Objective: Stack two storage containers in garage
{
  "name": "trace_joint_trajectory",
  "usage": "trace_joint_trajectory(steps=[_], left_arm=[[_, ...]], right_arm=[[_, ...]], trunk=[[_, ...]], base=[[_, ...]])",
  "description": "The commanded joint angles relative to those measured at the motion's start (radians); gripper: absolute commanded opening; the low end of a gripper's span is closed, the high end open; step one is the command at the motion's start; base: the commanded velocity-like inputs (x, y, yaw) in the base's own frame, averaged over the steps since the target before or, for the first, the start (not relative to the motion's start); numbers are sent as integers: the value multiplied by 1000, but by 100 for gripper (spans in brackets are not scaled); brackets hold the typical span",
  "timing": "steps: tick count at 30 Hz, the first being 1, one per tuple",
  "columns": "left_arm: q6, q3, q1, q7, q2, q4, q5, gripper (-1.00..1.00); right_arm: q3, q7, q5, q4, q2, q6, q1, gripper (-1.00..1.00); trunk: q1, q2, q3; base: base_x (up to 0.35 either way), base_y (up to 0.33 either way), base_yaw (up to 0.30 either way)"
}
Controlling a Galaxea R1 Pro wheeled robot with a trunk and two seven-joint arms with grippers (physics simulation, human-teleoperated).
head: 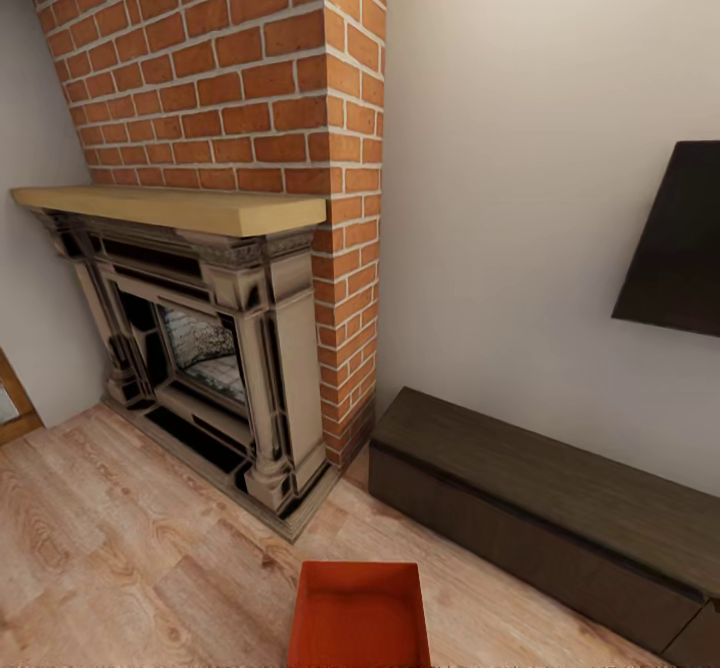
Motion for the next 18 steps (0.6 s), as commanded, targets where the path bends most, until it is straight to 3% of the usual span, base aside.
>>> trace_joint_trajectory(steps=[1, 18], left_arm=[[-3, -8, -1, 2, 0, 0, 8, 100], [-3, -8, -1, 2, 0, 1, 8, 100]], right_arm=[[8, -1, -8, 3, 0, -4, -1, 100], [7, -1, -10, 3, 0, -4, -1, 100]], trunk=[[0, -1, -3], [0, -1, -30]], base=[[0, 0, 0], [0, 0, 0]])
